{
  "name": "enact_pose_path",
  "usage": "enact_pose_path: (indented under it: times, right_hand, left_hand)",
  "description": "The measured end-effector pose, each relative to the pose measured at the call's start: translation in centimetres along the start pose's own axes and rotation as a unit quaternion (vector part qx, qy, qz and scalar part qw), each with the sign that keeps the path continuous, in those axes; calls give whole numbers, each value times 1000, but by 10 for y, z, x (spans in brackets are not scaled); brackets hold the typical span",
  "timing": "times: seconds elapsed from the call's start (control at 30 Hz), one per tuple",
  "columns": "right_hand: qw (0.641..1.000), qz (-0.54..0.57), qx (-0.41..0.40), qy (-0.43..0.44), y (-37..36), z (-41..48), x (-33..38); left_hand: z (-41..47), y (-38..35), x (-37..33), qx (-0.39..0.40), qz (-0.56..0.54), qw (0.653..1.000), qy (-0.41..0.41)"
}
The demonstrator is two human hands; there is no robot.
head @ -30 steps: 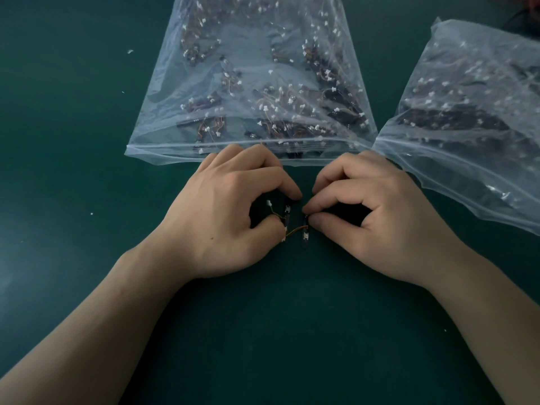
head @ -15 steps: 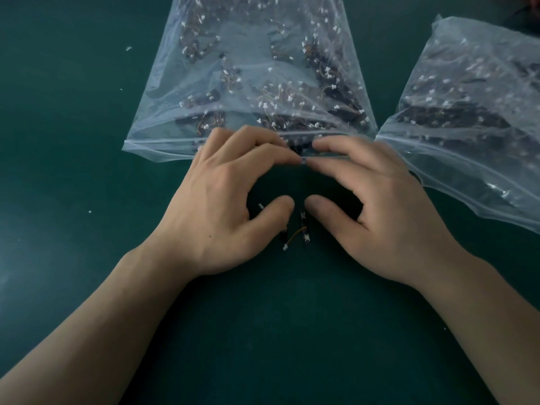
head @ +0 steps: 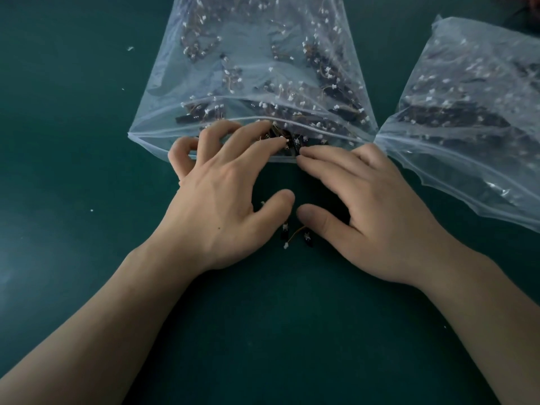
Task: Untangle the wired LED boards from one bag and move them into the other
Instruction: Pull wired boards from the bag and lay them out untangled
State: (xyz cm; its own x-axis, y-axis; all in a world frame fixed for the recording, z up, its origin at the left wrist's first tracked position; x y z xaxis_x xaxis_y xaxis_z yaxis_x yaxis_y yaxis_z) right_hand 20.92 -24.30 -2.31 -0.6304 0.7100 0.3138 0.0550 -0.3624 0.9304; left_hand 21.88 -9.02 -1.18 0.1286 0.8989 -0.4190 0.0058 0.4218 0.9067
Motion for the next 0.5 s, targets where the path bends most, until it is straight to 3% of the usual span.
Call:
enact_pose_path:
  times: [0.27, 0.5]
  right_hand:
    - [999, -21, 23, -4, -2, 1, 0]
    - [999, -19, 33, -9, -4, 3, -1]
  left_hand:
    - [3, -3, 6, 2, 25, 999, 46]
    - [2, -6, 1, 34, 23, 999, 14]
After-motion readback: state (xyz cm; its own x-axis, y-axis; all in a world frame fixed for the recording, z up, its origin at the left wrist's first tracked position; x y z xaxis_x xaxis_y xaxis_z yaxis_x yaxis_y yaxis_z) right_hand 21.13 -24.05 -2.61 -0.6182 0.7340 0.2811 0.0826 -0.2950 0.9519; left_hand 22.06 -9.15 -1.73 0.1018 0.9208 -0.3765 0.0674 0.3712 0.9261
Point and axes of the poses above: each hand's wrist, its own z-axis towards the middle knuckle, its own y-axis out of the back of the hand, x = y × z, the point moved 9 cm from there along z, towards the middle knuckle, and after that the axes turned 11 degrees about y, right-handed, at the moved point
